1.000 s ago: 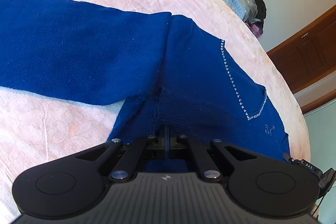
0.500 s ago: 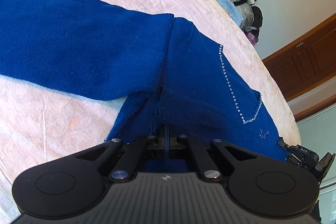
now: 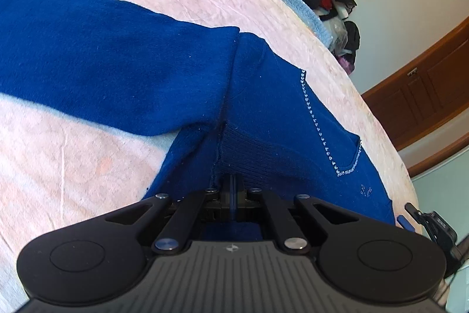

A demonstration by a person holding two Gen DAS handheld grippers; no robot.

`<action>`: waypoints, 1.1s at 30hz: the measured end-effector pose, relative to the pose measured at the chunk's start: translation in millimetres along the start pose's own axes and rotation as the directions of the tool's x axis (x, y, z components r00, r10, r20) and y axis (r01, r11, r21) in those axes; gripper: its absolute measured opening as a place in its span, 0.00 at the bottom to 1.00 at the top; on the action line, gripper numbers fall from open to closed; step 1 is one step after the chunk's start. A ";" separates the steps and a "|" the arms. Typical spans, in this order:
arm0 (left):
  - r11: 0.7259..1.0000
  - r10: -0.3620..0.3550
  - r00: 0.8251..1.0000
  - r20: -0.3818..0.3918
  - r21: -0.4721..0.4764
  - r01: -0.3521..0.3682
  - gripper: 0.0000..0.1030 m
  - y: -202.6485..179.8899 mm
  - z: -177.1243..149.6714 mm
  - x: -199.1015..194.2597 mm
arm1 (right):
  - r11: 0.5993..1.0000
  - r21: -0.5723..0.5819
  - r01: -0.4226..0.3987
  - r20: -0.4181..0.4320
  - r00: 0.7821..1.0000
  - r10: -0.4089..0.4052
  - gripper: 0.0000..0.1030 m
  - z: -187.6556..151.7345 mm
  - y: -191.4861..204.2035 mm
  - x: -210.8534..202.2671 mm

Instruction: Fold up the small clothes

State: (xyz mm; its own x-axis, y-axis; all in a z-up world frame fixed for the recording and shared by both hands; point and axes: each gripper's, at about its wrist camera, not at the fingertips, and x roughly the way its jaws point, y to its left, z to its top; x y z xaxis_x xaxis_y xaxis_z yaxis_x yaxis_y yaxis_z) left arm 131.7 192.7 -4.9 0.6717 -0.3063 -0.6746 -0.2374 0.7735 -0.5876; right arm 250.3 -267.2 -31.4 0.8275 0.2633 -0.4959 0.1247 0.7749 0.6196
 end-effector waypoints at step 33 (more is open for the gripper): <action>0.709 0.307 0.858 0.413 -0.700 0.083 0.95 224.8 51.4 -166.2 | 0.808 -0.590 -0.015 -0.117 0.991 -0.067 0.97 -114.3 92.2 8.6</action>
State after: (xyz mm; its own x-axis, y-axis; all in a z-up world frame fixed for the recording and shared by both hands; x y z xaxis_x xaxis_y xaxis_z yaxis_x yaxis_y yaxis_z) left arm 2.8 446.0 -1.9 0.7928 0.2037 -0.5745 -0.6039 0.1347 -0.7856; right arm 206.3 -127.8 -48.1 0.7476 0.2763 -0.6040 -0.2346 0.9606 0.1491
